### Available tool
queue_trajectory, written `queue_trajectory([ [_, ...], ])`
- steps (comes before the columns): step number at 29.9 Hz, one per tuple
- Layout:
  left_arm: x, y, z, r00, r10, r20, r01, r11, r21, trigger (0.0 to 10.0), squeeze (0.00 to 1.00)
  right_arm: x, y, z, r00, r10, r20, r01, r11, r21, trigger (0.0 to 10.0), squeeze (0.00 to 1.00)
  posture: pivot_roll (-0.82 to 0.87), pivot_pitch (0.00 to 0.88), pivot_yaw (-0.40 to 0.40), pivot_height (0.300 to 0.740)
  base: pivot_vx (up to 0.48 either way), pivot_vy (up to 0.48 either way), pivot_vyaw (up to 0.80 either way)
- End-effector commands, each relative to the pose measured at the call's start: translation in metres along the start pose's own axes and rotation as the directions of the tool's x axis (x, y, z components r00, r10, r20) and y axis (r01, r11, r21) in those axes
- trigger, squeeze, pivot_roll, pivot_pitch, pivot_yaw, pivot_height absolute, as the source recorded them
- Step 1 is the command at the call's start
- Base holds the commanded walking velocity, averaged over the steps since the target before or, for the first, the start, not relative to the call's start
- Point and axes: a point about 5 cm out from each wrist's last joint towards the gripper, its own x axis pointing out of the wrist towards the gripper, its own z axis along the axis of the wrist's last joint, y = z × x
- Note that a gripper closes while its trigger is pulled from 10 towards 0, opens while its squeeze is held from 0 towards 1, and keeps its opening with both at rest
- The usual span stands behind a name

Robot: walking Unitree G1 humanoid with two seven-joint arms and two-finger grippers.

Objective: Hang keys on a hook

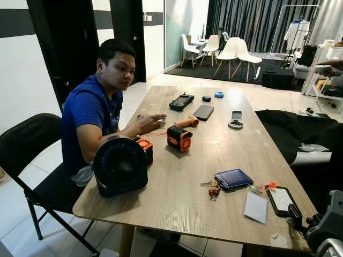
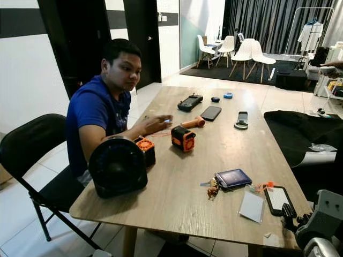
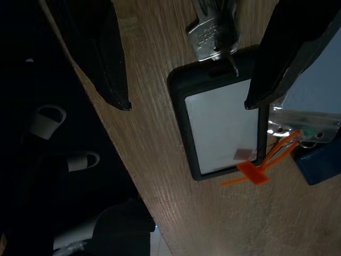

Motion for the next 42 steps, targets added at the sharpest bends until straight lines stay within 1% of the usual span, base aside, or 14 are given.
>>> queue_trajectory([
  [1,0.000,-0.002,-0.004,1.000,0.009,-0.003,-0.009,1.000,-0.021,10.0,0.00,0.000,0.004,-0.006,1.000,0.011,-0.018,-0.011,1.000,-0.011,10.0,0.00,0.03,0.056,0.016,0.740,0.000,0.000,0.00],
  [8,-0.001,-0.002,-0.004,1.000,0.010,-0.008,-0.010,1.000,-0.018,10.0,0.00,-0.001,0.016,-0.015,0.995,0.076,-0.058,-0.080,0.994,-0.074,10.0,0.00,0.04,0.058,0.016,0.740,0.000,0.000,0.00],
  [14,-0.001,-0.002,-0.005,1.000,0.009,-0.008,-0.009,1.000,-0.020,10.0,0.00,-0.003,0.026,-0.025,0.984,0.140,-0.112,-0.147,0.988,-0.054,10.0,0.00,0.04,0.058,0.014,0.740,0.000,0.000,0.00],
  [15,-0.001,-0.002,-0.005,1.000,0.008,-0.008,-0.008,1.000,-0.020,10.0,0.00,-0.004,0.027,-0.027,0.981,0.150,-0.120,-0.157,0.986,-0.053,8.7,0.00,0.04,0.058,0.014,0.740,0.000,0.000,0.00],
  [16,-0.001,-0.002,-0.005,1.000,0.007,-0.008,-0.008,1.000,-0.020,10.0,0.00,-0.004,0.028,-0.028,0.980,0.155,-0.124,-0.162,0.985,-0.053,8.7,0.00,0.04,0.058,0.014,0.740,0.000,0.000,0.00],
  [18,-0.001,-0.002,-0.005,1.000,0.007,-0.008,-0.007,1.000,-0.021,10.0,0.00,-0.005,0.029,-0.029,0.978,0.163,-0.131,-0.171,0.984,-0.047,4.6,0.00,0.04,0.058,0.014,0.740,0.000,0.000,0.00],
  [20,-0.001,-0.002,-0.005,1.000,0.007,-0.008,-0.007,1.000,-0.022,10.0,0.00,-0.006,0.030,-0.031,0.976,0.171,-0.135,-0.178,0.983,-0.039,2.9,0.00,0.04,0.058,0.015,0.740,0.000,0.000,0.00],
  [22,-0.001,-0.003,-0.005,1.000,0.005,-0.008,-0.005,1.000,-0.021,10.0,0.00,-0.006,0.030,-0.032,0.975,0.177,-0.137,-0.183,0.983,-0.034,2.0,0.00,0.04,0.058,0.015,0.740,0.000,0.000,0.00],
  [25,-0.001,-0.003,-0.005,1.000,0.002,-0.007,-0.002,1.000,-0.021,10.0,0.00,-0.007,0.030,-0.033,0.972,0.188,-0.144,-0.193,0.981,-0.018,2.5,0.00,0.04,0.058,0.016,0.740,0.000,0.000,0.00],
  [27,-0.001,-0.003,-0.005,1.000,-0.002,-0.007,0.001,1.000,-0.021,10.0,0.00,-0.008,0.030,-0.034,0.969,0.198,-0.150,-0.201,0.979,-0.011,5.3,0.00,0.03,0.058,0.016,0.740,0.000,0.000,0.00],
  [29,-0.001,-0.003,-0.005,1.000,-0.003,-0.007,0.003,1.000,-0.020,10.0,0.00,-0.008,0.030,-0.034,0.968,0.201,-0.151,-0.204,0.979,-0.009,5.3,0.00,0.03,0.058,0.016,0.740,0.000,0.000,0.00],
  [30,-0.001,-0.003,-0.005,1.000,-0.004,-0.007,0.004,1.000,-0.020,10.0,0.00,-0.008,0.030,-0.034,0.967,0.202,-0.152,-0.206,0.979,-0.007,9.5,0.00,0.04,0.059,0.017,0.740,0.000,0.000,0.00],
  [38,-0.002,-0.003,-0.006,1.000,-0.018,-0.011,0.018,1.000,-0.018,10.0,0.00,-0.011,0.033,-0.040,0.953,0.241,-0.183,-0.249,0.968,-0.023,10.0,0.00,0.04,0.057,0.016,0.740,0.000,0.000,0.00],
  [42,-0.002,-0.004,-0.006,1.000,-0.030,-0.011,0.029,0.999,-0.021,10.0,0.00,-0.010,0.034,-0.040,0.958,0.235,-0.166,-0.230,0.972,0.046,10.0,0.00,0.04,0.058,0.016,0.740,0.000,0.000,0.00],
])
